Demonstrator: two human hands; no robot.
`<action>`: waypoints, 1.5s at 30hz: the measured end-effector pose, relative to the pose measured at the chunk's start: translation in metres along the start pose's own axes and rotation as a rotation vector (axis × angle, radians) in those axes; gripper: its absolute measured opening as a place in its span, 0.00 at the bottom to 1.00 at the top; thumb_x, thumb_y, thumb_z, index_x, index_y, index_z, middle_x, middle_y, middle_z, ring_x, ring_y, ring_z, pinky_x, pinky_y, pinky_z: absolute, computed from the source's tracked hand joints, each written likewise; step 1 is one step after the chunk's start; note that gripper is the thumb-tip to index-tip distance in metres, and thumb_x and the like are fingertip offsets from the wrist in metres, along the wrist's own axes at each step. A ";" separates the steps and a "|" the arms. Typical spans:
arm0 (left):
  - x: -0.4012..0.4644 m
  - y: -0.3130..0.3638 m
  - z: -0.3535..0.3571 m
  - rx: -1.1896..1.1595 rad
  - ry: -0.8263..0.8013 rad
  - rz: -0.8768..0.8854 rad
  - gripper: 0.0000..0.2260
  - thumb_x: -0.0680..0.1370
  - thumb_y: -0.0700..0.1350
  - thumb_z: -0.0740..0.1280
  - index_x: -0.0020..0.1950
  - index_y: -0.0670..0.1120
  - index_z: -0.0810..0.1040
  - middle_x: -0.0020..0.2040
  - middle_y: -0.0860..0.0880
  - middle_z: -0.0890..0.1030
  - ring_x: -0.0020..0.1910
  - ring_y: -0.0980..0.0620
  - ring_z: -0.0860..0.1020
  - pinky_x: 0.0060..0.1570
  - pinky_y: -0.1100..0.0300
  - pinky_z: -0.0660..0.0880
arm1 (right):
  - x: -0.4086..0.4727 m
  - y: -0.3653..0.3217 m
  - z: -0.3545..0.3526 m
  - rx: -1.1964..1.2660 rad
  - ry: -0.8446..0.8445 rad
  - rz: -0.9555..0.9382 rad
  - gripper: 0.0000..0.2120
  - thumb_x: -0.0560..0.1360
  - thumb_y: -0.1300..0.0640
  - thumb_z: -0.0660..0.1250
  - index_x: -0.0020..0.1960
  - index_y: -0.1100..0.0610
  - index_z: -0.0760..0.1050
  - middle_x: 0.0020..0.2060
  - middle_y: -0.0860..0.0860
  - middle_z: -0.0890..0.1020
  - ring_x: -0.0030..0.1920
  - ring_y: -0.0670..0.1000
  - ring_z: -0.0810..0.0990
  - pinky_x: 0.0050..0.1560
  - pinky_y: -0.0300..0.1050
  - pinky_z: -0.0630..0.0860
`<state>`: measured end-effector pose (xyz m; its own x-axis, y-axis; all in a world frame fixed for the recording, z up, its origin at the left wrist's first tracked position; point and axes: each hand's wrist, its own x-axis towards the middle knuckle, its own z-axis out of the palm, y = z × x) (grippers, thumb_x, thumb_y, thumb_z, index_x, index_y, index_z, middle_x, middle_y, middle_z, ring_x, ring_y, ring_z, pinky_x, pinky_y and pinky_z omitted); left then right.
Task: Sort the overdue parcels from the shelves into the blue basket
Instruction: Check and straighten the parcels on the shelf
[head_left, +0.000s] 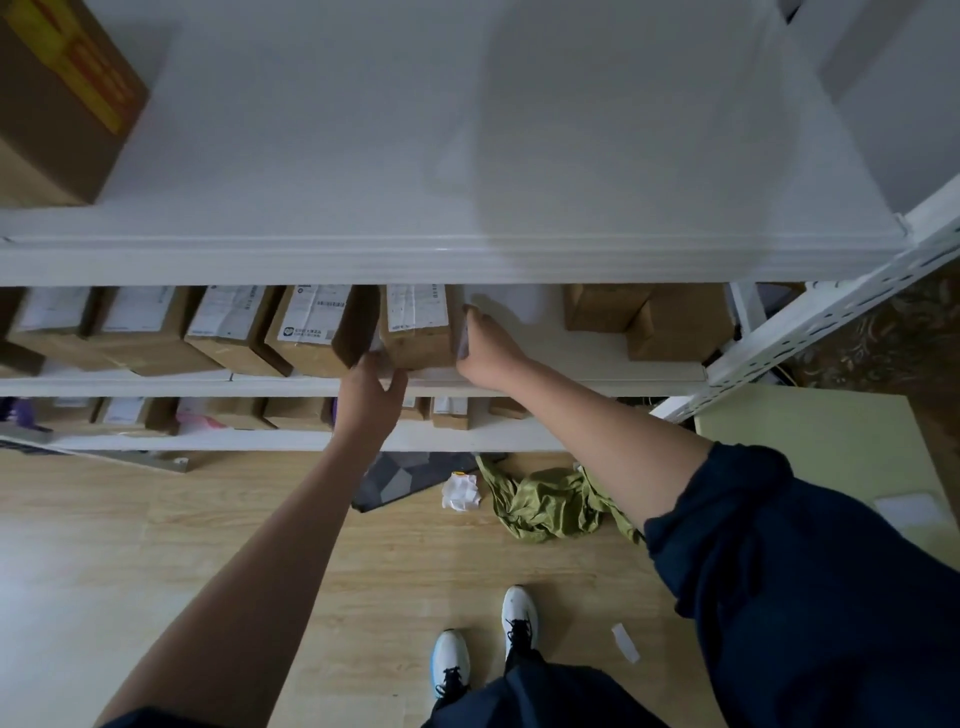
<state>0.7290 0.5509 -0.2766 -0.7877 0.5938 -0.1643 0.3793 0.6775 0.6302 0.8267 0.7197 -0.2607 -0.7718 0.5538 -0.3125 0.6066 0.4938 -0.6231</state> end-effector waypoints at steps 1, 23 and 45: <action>-0.008 -0.001 0.003 0.008 -0.015 -0.003 0.14 0.82 0.50 0.65 0.64 0.45 0.77 0.58 0.46 0.82 0.56 0.46 0.81 0.51 0.55 0.77 | -0.008 0.007 -0.004 0.002 0.001 0.009 0.40 0.75 0.65 0.70 0.81 0.61 0.54 0.63 0.60 0.75 0.57 0.55 0.78 0.50 0.43 0.76; -0.009 0.132 0.131 -0.115 -0.177 0.189 0.23 0.80 0.43 0.69 0.74 0.42 0.69 0.69 0.41 0.75 0.64 0.41 0.77 0.64 0.49 0.75 | -0.073 0.132 -0.071 0.337 0.327 0.332 0.46 0.79 0.57 0.70 0.82 0.62 0.40 0.81 0.59 0.53 0.79 0.60 0.61 0.76 0.53 0.65; -0.009 0.136 0.124 -0.246 -0.277 0.189 0.36 0.71 0.44 0.78 0.75 0.47 0.64 0.67 0.48 0.77 0.65 0.48 0.77 0.62 0.50 0.78 | -0.065 0.121 -0.048 0.372 0.353 0.248 0.23 0.71 0.63 0.75 0.64 0.55 0.74 0.55 0.50 0.80 0.51 0.47 0.80 0.41 0.29 0.71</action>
<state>0.8477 0.6916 -0.2838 -0.5424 0.8147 -0.2051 0.3510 0.4415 0.8258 0.9590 0.7756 -0.2815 -0.4655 0.8450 -0.2632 0.6044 0.0863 -0.7920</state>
